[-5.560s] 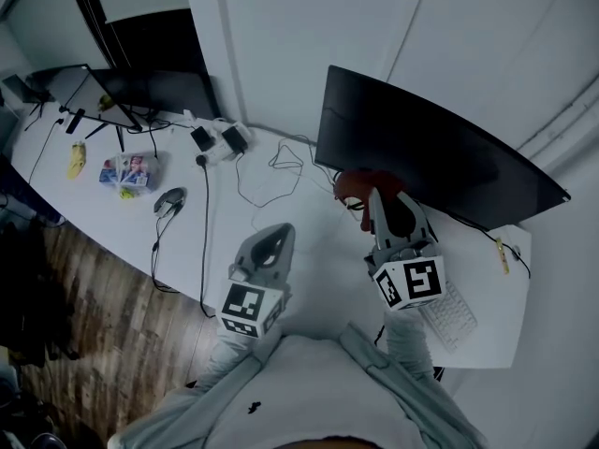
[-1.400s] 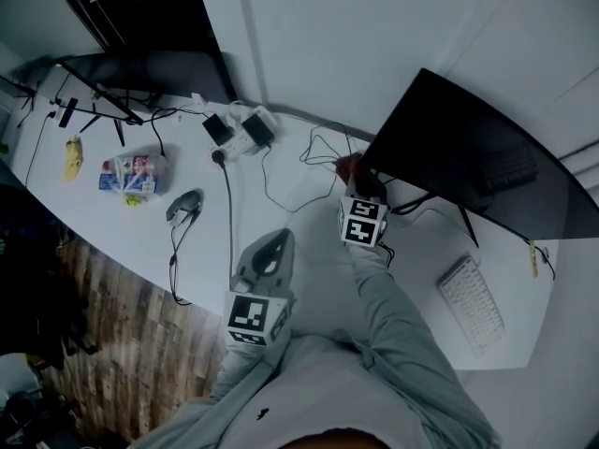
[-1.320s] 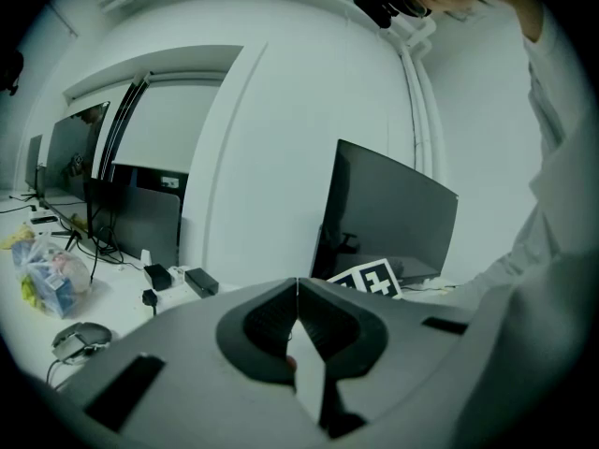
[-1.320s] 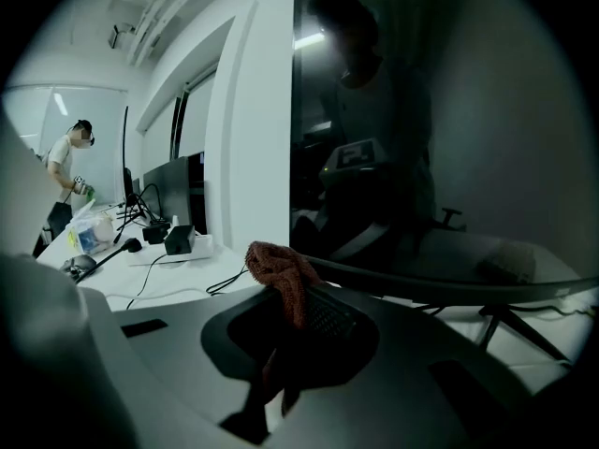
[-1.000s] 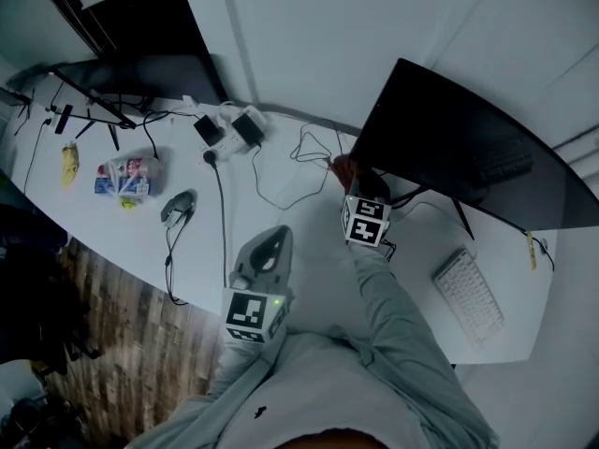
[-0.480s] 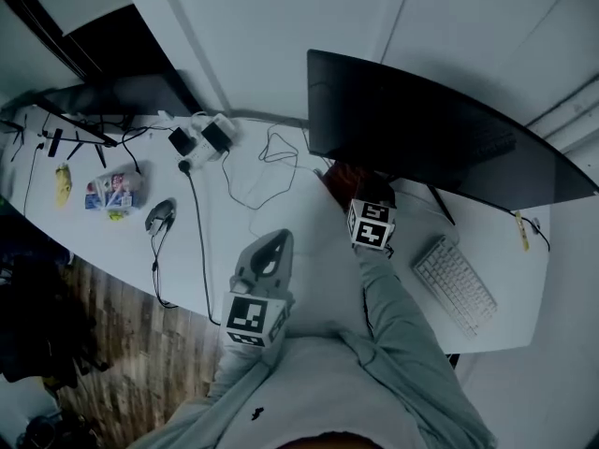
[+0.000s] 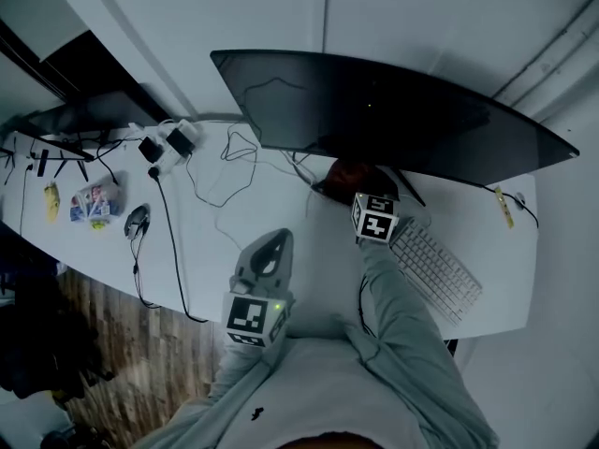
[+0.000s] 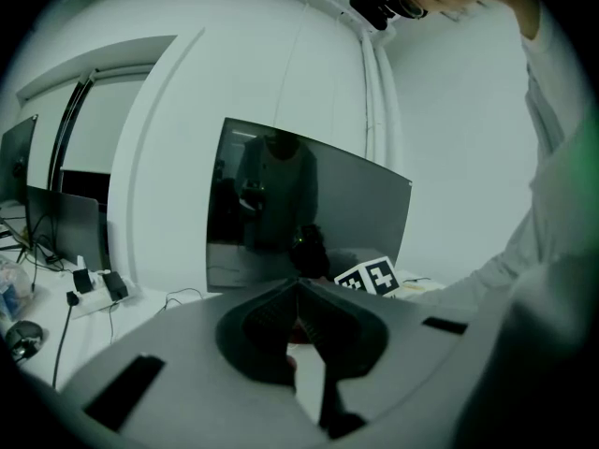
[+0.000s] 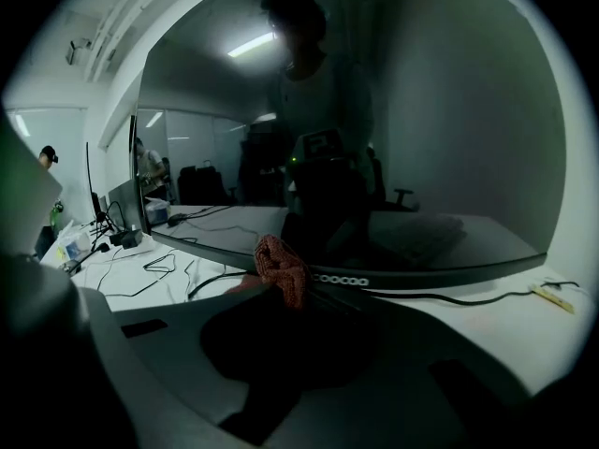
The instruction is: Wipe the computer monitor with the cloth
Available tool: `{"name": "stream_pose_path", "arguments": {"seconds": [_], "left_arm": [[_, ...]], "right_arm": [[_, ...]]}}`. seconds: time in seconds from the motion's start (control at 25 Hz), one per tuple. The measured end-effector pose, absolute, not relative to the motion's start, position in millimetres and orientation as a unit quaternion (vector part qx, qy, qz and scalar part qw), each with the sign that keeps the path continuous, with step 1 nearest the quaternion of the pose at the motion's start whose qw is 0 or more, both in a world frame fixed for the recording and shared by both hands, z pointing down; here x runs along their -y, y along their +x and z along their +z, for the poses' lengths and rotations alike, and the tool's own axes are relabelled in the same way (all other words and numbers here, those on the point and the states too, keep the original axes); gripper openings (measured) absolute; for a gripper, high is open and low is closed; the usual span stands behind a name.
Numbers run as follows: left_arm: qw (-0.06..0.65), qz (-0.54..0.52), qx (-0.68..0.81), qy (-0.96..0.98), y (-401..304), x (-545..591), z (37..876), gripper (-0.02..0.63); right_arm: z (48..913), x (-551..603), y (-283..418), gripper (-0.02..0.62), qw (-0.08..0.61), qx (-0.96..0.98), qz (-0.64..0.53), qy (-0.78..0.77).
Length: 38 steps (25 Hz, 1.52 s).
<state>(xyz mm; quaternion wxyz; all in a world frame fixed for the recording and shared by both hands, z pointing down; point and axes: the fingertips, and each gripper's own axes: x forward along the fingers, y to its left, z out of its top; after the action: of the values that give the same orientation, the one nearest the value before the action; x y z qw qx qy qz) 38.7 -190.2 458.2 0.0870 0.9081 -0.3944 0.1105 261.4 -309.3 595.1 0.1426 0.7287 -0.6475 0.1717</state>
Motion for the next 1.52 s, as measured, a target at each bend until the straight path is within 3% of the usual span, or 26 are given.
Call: {"name": "stream_pose_path", "arguments": {"seconds": [1.0,1.52], "left_arm": [[0.073,0.106,0.327,0.936,270,112,464,0.021],[0.069,0.106,0.283,0.951,351,100,468,0.021]], "right_arm": [[593,191,536,0.034,0.120,0.584,0.182,0.782],[581,174,594,0.033,0.150,0.602,0.151,0.770]]}}
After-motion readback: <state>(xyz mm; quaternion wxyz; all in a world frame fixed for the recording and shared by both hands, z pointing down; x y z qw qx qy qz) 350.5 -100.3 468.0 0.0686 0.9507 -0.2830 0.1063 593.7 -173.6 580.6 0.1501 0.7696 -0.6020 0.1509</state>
